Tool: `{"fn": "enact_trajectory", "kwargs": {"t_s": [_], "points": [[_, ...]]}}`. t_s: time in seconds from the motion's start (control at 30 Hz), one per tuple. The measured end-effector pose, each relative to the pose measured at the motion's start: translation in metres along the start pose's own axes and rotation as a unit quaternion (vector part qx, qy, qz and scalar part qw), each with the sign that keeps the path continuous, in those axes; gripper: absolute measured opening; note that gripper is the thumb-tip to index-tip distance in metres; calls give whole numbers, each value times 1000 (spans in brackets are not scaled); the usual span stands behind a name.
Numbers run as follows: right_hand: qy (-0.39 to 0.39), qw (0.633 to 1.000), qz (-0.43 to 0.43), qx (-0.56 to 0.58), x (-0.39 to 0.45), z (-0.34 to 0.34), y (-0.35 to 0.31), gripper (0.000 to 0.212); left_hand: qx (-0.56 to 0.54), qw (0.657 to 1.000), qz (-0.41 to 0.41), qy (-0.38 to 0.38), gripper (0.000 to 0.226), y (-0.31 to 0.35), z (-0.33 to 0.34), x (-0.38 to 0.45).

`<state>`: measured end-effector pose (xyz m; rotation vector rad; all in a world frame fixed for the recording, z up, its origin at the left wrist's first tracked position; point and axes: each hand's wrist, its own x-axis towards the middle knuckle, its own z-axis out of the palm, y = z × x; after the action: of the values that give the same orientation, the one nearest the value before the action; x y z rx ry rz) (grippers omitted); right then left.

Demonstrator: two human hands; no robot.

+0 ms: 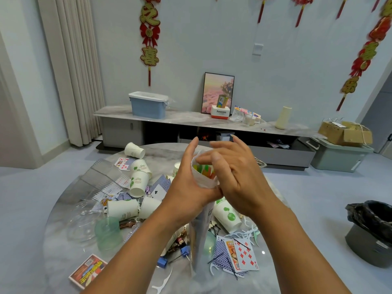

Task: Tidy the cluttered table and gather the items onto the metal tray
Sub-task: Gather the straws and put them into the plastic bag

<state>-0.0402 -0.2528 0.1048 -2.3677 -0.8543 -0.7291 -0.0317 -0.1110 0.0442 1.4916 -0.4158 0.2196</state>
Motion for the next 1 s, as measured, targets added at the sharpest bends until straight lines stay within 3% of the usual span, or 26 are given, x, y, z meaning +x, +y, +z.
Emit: {"fn": "enact_trajectory", "kwargs": {"t_s": [0.1,0.23,0.4,0.6,0.7,0.87,1.0], "points": [[-62,998,-6,-11,0,2,-1,59,-15,1000,-6,-19,119,0,-1,-1],[15,999,-17,27,-2,0,-4,53,-3,1000,-1,-11,118,4,-1,-1],[-45,999,-25,-5,-1,1,-2,58,5,1000,-9,-22,122,5,-4,-2],[149,988,-7,31,0,-6,8,54,4,1000,-7,5,116,7,-4,-5],[139,990,-25,-18,-1,-7,11,56,10,1000,-8,4,116,8,-3,-5],[47,998,-18,-47,1,-2,9,61,0,1000,-6,10,116,8,-2,-3],[124,992,-22,26,-1,-7,7,54,-9,1000,-12,-1,115,7,-3,-3]]}}
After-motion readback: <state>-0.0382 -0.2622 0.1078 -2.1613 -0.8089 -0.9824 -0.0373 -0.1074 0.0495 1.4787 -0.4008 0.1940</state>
